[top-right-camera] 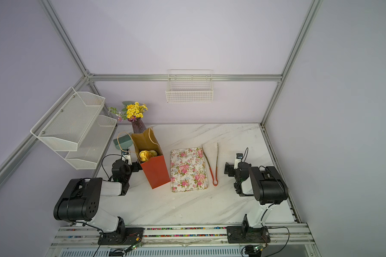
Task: Pack bread into a paper bag
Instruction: Reset both arms
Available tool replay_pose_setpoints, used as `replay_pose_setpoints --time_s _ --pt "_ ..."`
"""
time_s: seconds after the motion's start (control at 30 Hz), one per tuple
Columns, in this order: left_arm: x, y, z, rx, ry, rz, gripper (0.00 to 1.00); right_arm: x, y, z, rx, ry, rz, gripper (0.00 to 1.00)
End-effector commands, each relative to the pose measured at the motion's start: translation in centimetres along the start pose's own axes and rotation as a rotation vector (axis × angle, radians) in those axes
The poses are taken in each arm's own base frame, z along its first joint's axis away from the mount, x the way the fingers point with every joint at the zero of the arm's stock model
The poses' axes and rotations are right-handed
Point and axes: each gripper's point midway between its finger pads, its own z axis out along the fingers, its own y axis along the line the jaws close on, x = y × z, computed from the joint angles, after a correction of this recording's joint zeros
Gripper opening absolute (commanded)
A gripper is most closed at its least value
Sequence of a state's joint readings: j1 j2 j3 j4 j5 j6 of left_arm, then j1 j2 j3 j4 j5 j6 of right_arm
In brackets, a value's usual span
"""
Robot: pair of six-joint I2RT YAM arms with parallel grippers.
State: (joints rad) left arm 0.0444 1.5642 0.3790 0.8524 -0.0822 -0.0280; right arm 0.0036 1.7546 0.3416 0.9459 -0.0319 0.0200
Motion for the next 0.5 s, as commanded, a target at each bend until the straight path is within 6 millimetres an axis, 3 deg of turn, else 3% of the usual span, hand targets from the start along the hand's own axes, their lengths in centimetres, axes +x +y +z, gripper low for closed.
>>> replay_pose_setpoints --time_s 0.0,0.47 --pt "-1.88 -0.3 -0.02 0.013 -0.065 0.019 1.0 0.38 0.11 0.17 -0.01 0.017 0.006 0.97" --pt "-1.91 -0.3 -0.01 0.013 -0.065 0.019 1.0 0.48 0.13 0.31 -0.011 0.024 0.008 0.97"
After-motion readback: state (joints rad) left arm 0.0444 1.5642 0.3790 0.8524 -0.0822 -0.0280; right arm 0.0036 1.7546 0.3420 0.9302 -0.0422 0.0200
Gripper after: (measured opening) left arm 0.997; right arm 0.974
